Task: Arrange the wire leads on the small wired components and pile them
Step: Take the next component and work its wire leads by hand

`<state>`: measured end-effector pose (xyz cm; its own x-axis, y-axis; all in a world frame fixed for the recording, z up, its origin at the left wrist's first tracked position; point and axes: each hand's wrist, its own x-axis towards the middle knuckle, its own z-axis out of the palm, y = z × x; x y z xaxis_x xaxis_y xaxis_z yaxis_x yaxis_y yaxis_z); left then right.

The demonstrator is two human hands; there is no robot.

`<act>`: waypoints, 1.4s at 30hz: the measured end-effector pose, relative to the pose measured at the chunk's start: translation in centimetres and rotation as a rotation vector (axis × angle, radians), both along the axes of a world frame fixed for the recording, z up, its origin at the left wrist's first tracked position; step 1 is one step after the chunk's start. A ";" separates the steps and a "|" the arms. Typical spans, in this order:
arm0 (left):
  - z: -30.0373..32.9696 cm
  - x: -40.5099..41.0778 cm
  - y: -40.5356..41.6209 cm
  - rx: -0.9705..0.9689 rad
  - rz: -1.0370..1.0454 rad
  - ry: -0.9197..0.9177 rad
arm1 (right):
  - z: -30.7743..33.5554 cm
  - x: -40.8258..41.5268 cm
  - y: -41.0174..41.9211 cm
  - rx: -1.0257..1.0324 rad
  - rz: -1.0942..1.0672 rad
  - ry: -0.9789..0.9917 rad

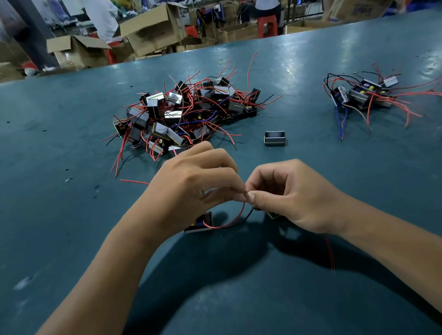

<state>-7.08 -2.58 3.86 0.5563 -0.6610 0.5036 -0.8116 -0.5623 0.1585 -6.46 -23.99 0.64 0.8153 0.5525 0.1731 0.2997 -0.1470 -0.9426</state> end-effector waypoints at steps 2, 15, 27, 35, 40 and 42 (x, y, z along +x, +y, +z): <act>0.0 0.0 0.0 0.001 -0.003 0.005 | 0.0 0.0 0.0 -0.012 -0.009 -0.017; -0.5 0.1 0.3 -0.115 0.069 0.013 | 0.2 0.2 0.1 0.082 -0.103 0.052; -1.4 -0.2 -1.4 -0.139 0.162 -0.076 | 0.2 0.0 0.4 0.110 -0.220 0.042; -1.7 -0.5 -2.2 -0.178 0.205 -0.073 | 0.1 -0.1 0.8 0.140 -0.292 0.056; -1.8 -0.3 -1.9 -0.160 0.178 -0.106 | 0.3 -0.1 0.9 0.199 -0.282 0.105; -1.6 -0.1 -1.2 -0.221 0.148 -0.066 | 0.5 -0.1 0.7 0.211 -0.264 0.122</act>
<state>-7.20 -3.79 2.29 0.5996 -0.4454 0.6649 -0.7360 -0.6331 0.2396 -6.51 -23.25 1.11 0.9468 0.2827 0.1541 0.1613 -0.0023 -0.9869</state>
